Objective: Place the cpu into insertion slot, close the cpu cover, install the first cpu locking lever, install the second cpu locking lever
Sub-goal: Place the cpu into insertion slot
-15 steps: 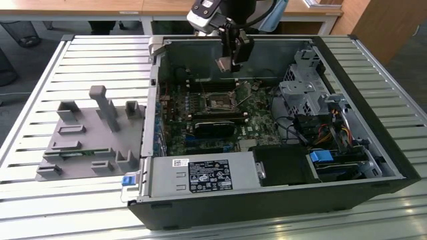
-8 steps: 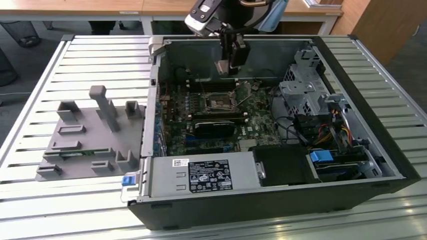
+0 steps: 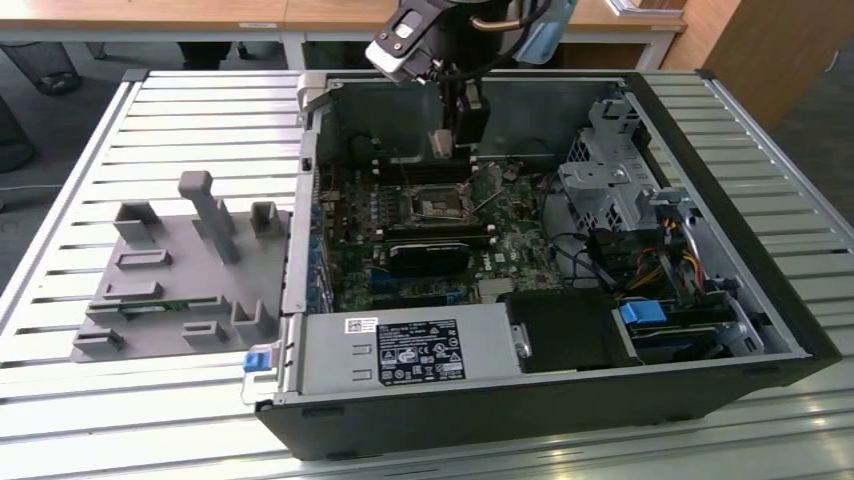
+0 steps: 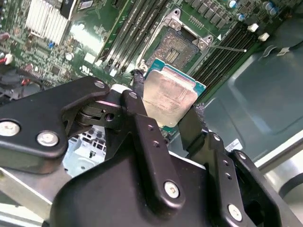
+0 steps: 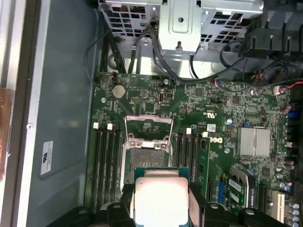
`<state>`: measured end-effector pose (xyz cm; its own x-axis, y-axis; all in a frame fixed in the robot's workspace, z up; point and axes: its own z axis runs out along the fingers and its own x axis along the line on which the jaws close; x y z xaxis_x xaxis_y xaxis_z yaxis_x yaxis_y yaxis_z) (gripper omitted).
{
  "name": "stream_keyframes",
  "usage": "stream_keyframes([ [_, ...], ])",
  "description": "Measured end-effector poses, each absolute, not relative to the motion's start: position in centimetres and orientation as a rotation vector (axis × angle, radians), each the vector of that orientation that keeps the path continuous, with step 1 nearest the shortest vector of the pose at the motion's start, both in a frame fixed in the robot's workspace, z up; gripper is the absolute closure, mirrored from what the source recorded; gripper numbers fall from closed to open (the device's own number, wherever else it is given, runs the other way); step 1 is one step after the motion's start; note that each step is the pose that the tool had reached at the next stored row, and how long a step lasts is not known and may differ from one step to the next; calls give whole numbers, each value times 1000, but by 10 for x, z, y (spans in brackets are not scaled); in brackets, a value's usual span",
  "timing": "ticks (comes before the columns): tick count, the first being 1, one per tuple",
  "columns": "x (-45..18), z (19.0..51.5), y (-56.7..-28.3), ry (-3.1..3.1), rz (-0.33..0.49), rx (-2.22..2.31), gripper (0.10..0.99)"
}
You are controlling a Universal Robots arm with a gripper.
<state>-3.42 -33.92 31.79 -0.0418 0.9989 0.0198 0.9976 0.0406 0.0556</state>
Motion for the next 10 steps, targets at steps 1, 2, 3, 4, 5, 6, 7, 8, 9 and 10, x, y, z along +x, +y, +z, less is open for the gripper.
stream_keyframes([
  [1,-34,316,-339,2237,83,2169,549],
  [2,-34,314,-338,2226,83,2180,549],
  [3,-34,313,-338,2216,81,2191,549],
  [4,-34,311,-337,2210,80,2198,549],
  [5,-34,309,-334,2209,79,2199,549],
  [6,-34,307,-331,2208,78,2199,549],
  [7,-34,305,-329,2208,78,2198,549],
  [8,-34,303,-328,2208,78,2198,549],
  [9,-34,302,-327,2208,78,2198,549],
  [10,-34,300,-326,2209,78,2198,549],
])
